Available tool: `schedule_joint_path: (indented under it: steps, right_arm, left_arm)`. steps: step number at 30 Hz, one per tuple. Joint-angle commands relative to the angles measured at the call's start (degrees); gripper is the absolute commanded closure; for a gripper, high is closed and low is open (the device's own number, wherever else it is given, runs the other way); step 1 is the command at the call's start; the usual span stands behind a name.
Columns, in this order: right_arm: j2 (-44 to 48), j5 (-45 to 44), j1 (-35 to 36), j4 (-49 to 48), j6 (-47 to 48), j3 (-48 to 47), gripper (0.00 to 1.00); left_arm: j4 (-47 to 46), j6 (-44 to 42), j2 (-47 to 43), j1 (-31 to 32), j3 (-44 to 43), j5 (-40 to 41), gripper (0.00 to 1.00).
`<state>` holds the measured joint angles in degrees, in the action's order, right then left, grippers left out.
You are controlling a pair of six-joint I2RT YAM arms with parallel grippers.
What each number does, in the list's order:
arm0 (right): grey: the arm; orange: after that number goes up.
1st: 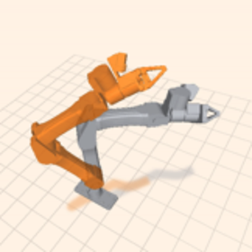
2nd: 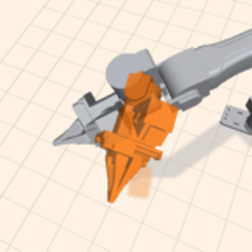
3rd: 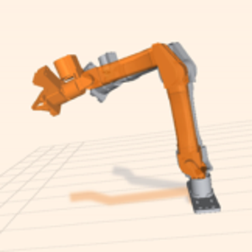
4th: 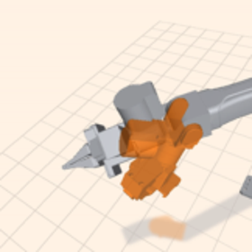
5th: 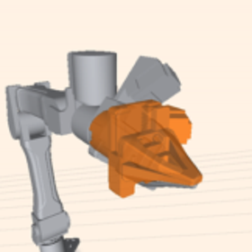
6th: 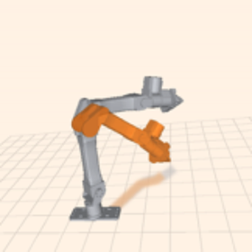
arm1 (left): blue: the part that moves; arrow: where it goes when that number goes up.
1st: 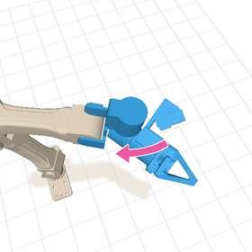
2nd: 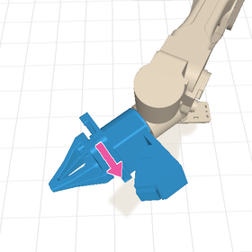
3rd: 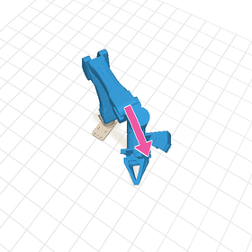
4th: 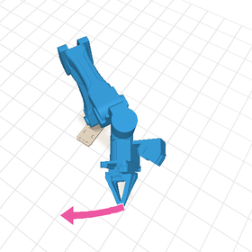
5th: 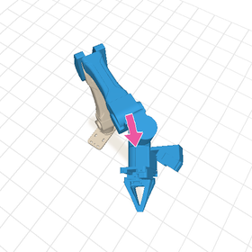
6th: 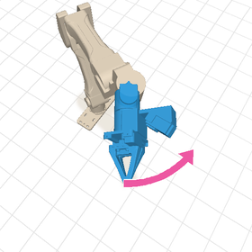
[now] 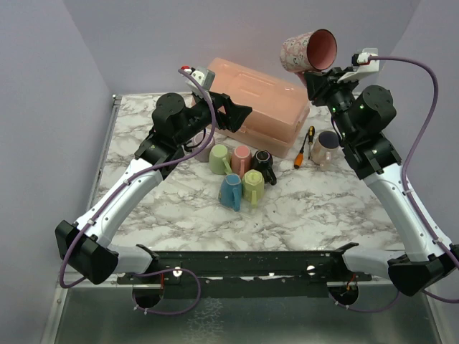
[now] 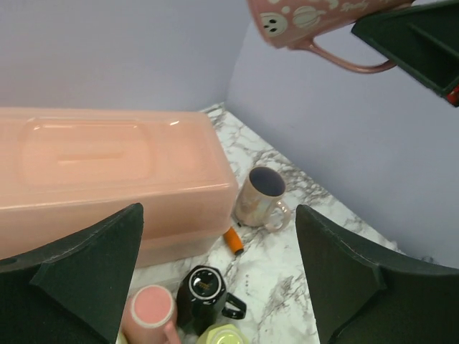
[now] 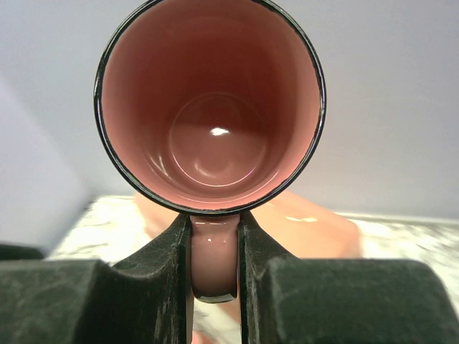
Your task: Turn the mug right side up
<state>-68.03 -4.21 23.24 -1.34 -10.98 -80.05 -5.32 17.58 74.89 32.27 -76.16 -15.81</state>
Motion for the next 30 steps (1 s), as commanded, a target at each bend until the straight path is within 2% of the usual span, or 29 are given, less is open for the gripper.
schedule_joint_path:
  steps: [1,5,7,13,17,25,30]
  right_arm:
    - [-1.59,-21.52,-0.09,6.27,8.48,-6.38,1.00]
    - [-4.96,-36.68,-0.49,11.11,14.02,-8.04,0.99]
    - [-6.72,-39.97,-2.87,14.68,13.46,-8.43,1.00]
    - [-7.44,-35.29,-15.98,25.47,-2.03,-5.21,1.00]
    - [-7.29,-33.44,-21.20,27.68,-6.76,0.02,1.00]
    - [-5.56,-24.54,-27.63,23.25,-12.67,14.89,1.00]
    - [-7.90,-18.67,-31.53,22.04,-12.88,18.54,1.00]
  left_arm:
    - [4.90,-3.31,-0.75,0.18,0.40,6.25,0.13]
    - [5.23,-3.77,-0.14,0.19,0.62,7.62,0.12]
    - [6.54,-3.83,0.23,0.21,0.66,7.74,0.12]
    - [7.25,-4.06,0.71,0.22,1.38,8.04,0.11]
    - [7.32,-4.31,0.63,0.22,2.09,7.99,0.11]
    - [7.34,-3.71,0.76,0.22,2.68,7.86,0.10]
    - [7.43,-3.44,0.66,0.24,2.71,7.78,0.09]
